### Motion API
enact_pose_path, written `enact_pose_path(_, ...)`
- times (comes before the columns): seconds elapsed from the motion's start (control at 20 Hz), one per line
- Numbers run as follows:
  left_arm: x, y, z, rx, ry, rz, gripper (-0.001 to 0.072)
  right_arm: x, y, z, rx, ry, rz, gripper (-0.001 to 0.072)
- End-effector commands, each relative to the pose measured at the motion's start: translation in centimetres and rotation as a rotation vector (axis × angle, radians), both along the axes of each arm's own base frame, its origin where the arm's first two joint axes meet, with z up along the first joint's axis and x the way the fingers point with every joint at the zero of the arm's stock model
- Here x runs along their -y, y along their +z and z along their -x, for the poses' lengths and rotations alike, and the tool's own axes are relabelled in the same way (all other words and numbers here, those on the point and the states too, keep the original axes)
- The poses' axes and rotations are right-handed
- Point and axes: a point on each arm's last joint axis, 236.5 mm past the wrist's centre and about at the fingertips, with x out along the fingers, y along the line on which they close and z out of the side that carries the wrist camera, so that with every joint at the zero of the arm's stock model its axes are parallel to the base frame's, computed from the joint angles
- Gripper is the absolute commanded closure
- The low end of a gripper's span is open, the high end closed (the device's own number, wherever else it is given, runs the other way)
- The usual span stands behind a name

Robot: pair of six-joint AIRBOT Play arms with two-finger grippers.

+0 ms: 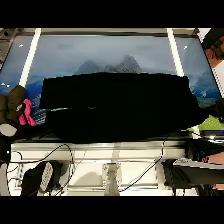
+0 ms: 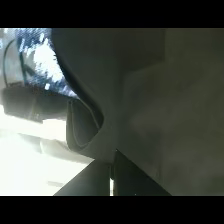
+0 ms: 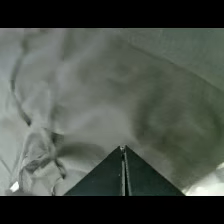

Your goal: Fold the clothes and pants, and hang the long-sleeved shirts on hangers.

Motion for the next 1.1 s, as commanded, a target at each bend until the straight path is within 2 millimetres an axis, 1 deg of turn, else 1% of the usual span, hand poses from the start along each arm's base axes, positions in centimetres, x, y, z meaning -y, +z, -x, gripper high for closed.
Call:
enact_pose_path(0.0,-0.3,-1.2,1.1,-0.008,0.021,-0.027,0.0702,2.8,-2.6,6.8,-0.045,-0.286,-0.029,0.0683)
enact_pose_path(0.05,-0.5,-1.1,0.8,0.005,0.026,-0.033,0.0701,3.3,-3.6,8.1,-0.072,-0.375,-0.063,0.0450)
enact_pose_path(0.1,-0.6,-1.1,0.6,0.014,0.029,-0.037,0.0701,3.2,-4.3,8.8,-0.087,-0.402,-0.093,0.0274)
enact_pose_path(0.15,-0.7,-1.0,0.5,0.018,0.030,-0.039,0.0702,2.4,-4.9,9.0,-0.103,-0.389,-0.140,0.0273)
enact_pose_path(0.25,-0.6,-1.0,0.5,0.019,0.031,-0.036,0.0701,0.9,-6.0,8.5,-0.124,-0.349,-0.219,0.0269)
enact_pose_path(0.35,-0.6,-1.0,0.5,0.019,0.031,-0.035,0.0702,-0.5,-7.6,7.3,-0.151,-0.301,-0.258,0.0266)
enact_pose_path(0.45,-0.5,-1.0,0.4,0.021,0.032,-0.029,0.0702,-1.4,-8.8,5.5,-0.154,-0.256,-0.250,0.0266)
enact_pose_path(0.55,-0.3,-0.9,0.4,0.024,0.035,-0.020,0.0702,-1.3,-9.9,3.7,-0.154,-0.235,-0.180,0.0266)
enact_pose_path(0.65,-0.2,-0.9,0.3,0.025,0.036,-0.013,0.0702,-1.1,-10.5,2.3,-0.154,-0.233,-0.125,0.0265)
enact_pose_path(0.8,-0.2,-1.0,0.3,0.020,0.036,-0.012,0.0702,-1.3,-10.8,1.1,-0.151,-0.220,-0.088,0.0265)
enact_pose_path(0.85,-0.2,-1.1,0.4,0.016,0.036,-0.010,0.0702,-1.5,-10.8,1.0,-0.151,-0.213,-0.086,0.0273)
enact_pose_path(0.9,-0.2,-1.2,0.4,0.011,0.035,-0.009,0.0702,-1.7,-10.7,1.0,-0.152,-0.208,-0.093,0.0326)
enact_pose_path(0.95,-0.2,-1.3,0.4,0.009,0.024,-0.012,0.0702,-2.0,-10.5,1.2,-0.154,-0.200,-0.104,0.0542)
enact_pose_path(1.0,-0.2,-1.2,0.4,0.008,0.005,-0.018,0.0702,-2.3,-10.1,1.4,-0.154,-0.194,-0.120,0.0698)
enact_pose_path(1.05,-0.1,-0.6,0.5,0.002,-0.004,-0.015,0.0702,-2.9,-9.3,1.8,-0.153,-0.174,-0.147,0.0702)
